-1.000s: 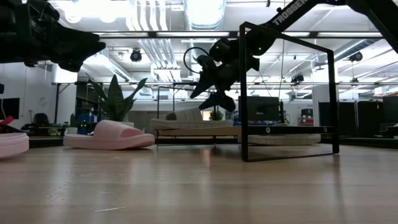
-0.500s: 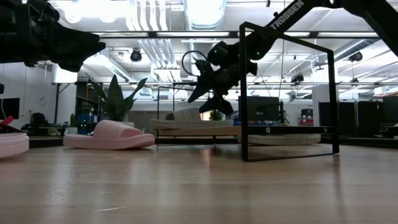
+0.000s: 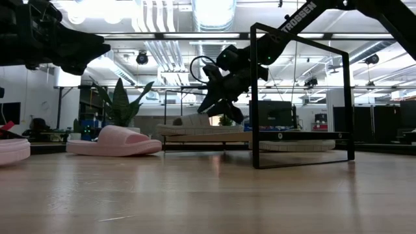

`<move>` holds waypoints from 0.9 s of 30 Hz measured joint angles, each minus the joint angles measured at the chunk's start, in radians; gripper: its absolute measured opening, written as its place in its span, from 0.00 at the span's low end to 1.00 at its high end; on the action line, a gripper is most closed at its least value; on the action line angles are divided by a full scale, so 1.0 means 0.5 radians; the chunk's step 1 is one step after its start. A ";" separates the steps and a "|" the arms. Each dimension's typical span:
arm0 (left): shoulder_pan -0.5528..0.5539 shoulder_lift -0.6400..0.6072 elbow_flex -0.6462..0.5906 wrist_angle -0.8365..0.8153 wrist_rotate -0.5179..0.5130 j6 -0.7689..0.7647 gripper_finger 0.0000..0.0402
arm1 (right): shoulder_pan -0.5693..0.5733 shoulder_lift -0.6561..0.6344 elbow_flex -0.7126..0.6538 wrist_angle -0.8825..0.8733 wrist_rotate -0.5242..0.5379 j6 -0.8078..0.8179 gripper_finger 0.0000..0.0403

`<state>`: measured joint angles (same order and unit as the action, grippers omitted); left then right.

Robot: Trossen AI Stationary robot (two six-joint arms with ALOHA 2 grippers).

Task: Pick and place slides into the shelf
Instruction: Put the bottom gray slide on the shelf

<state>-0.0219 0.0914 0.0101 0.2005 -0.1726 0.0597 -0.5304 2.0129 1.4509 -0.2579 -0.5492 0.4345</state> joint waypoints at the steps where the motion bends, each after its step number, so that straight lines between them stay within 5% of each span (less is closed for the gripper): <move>1: 0.000 0.000 0.000 0.000 -0.001 0.000 0.40 | 0.000 0.000 0.000 0.000 0.001 -0.018 0.18; 6: 0.001 0.000 0.000 -0.001 -0.001 0.000 0.40 | 0.000 0.000 0.000 0.004 -0.001 -0.086 0.04; 27: 0.000 0.000 0.000 -0.001 -0.001 0.000 0.40 | -0.103 -0.004 0.025 0.010 -0.268 -0.242 0.03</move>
<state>-0.0217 0.0914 0.0101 0.2001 -0.1730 0.0597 -0.5819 2.0109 1.4633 -0.2530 -0.6831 0.3135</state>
